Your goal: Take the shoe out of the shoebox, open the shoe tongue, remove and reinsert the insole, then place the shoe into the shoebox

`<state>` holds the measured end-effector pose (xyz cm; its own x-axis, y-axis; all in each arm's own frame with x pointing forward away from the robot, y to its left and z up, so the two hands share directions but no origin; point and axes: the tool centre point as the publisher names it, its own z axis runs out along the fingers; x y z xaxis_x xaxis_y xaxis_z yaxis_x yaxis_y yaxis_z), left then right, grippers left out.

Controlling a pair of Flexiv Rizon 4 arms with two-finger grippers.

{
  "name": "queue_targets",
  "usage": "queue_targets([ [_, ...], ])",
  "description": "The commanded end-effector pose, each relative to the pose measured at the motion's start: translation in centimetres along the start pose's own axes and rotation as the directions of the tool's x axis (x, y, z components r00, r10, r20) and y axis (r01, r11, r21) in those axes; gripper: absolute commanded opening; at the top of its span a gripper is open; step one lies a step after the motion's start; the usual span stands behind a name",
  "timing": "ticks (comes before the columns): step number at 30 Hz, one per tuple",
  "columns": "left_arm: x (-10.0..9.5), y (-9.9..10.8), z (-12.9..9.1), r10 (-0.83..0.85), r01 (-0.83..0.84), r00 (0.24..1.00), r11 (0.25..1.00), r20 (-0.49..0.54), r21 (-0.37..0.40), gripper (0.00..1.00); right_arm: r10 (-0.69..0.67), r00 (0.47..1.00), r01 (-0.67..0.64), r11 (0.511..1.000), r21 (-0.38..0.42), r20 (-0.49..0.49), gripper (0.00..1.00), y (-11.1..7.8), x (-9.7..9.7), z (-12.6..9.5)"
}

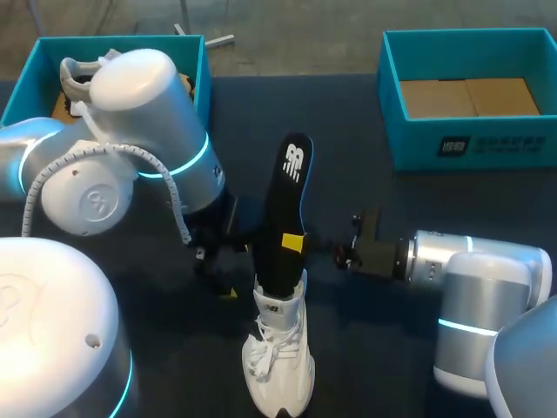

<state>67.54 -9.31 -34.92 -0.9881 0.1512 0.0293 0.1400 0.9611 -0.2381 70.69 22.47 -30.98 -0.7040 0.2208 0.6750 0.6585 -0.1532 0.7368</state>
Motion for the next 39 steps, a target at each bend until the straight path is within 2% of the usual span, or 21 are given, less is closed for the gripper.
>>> queue_targets([
  [1, 0.0, -0.5, 0.2, 0.000, 0.000, 1.000, 1.000, 0.003, -0.014, 1.00, 0.001, 1.000, -0.001, 1.000, 0.011, -0.005, 0.00, 0.0, 0.0, -0.1],
  [17, -0.1, -0.3, 0.4, -0.007, 0.007, 1.000, 1.000, 0.001, -0.022, 1.00, -0.002, 1.000, 0.002, 1.000, 0.028, -0.030, 0.00, -0.6, -0.2, 0.0],
  [28, -0.1, -0.3, 0.4, -0.007, 0.007, 1.000, 1.000, 0.001, -0.022, 1.00, -0.015, 0.999, 0.015, 1.000, -0.008, -0.030, 0.00, -1.3, -0.5, -0.4],
  [39, -0.1, -0.3, 0.4, -0.007, 0.007, 1.000, 1.000, 0.001, -0.022, 1.00, -0.037, 0.999, 0.036, 0.999, -0.019, -0.040, 0.00, -1.4, 0.2, -0.1],
])
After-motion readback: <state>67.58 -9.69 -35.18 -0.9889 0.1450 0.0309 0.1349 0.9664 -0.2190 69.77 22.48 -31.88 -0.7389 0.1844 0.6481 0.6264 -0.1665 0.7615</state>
